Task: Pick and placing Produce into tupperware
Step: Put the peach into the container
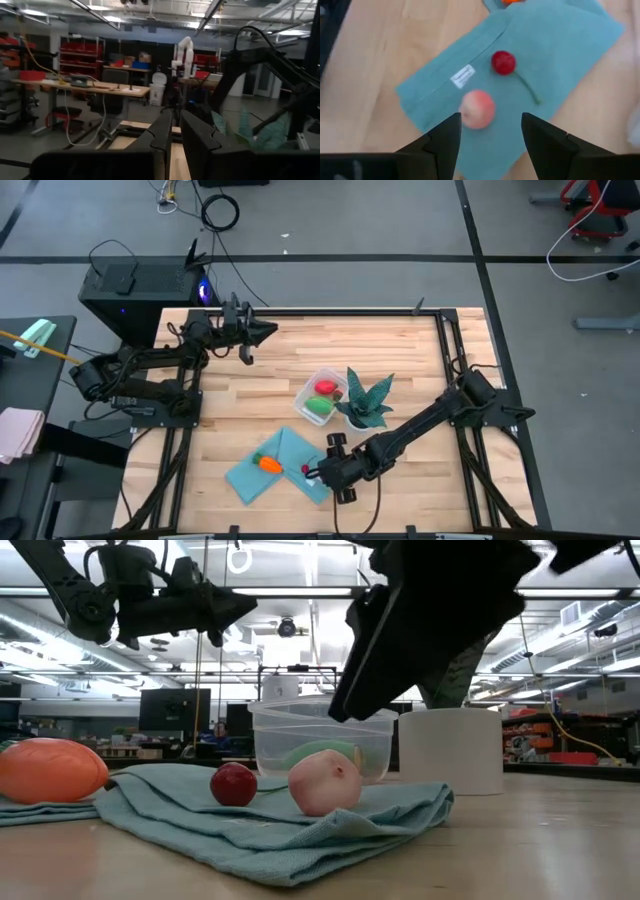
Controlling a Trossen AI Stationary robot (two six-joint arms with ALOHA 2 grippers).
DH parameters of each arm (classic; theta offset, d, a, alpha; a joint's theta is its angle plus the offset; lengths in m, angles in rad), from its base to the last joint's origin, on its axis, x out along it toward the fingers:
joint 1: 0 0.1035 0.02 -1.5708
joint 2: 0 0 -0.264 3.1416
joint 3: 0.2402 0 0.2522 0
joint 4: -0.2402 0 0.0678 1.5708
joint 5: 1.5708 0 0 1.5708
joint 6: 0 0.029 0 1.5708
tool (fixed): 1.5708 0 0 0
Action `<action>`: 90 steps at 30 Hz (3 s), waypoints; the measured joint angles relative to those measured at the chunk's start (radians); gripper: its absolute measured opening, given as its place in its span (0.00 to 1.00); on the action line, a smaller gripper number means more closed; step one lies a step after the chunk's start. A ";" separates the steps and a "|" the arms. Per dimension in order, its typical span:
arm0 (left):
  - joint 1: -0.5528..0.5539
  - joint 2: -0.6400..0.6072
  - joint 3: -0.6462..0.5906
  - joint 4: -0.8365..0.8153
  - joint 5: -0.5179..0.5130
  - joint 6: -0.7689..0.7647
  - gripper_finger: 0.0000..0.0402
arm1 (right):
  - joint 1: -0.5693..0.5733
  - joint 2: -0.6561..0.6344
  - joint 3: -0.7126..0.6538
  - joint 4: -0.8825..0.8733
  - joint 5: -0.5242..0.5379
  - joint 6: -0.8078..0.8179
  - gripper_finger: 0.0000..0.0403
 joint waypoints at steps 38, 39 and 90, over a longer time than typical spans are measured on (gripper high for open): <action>0.000 0.000 0.000 -0.018 0.017 0.009 0.12 | -0.032 0.091 0.078 -0.030 -0.076 0.015 0.53; 0.000 0.000 0.000 -0.018 0.017 0.009 0.12 | -0.032 0.091 0.078 -0.029 -0.077 0.015 0.53; 0.000 0.000 0.000 -0.017 0.017 0.007 0.11 | -0.030 0.138 0.076 0.021 -0.143 0.044 0.39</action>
